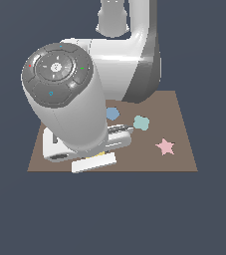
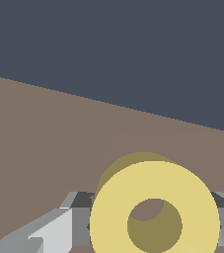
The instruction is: Insert a designated object into the corresponding slot on a board.
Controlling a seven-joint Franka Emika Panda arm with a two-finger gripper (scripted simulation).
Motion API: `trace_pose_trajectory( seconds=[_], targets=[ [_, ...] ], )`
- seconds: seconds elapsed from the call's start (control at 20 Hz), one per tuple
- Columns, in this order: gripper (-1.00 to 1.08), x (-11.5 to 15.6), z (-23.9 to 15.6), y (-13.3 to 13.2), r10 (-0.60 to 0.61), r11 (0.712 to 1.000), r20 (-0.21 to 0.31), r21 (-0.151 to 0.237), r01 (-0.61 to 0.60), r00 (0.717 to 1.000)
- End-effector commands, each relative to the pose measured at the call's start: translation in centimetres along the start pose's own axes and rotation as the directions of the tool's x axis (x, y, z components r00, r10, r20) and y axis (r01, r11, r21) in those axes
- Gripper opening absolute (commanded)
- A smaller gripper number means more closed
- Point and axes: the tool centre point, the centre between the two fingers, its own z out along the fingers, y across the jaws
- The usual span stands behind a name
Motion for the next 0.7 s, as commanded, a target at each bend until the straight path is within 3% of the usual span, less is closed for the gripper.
trace_pose_trajectory(
  seconds=[0.0,0.65],
  targets=[
    [-1.00,-0.3,-0.1,0.7,0.007,1.000,0.000,-0.001,-0.007,1.000],
    [-1.00,-4.6,-0.9,10.0,0.090,0.996,0.001,0.000,-0.090,0.996]
  ],
)
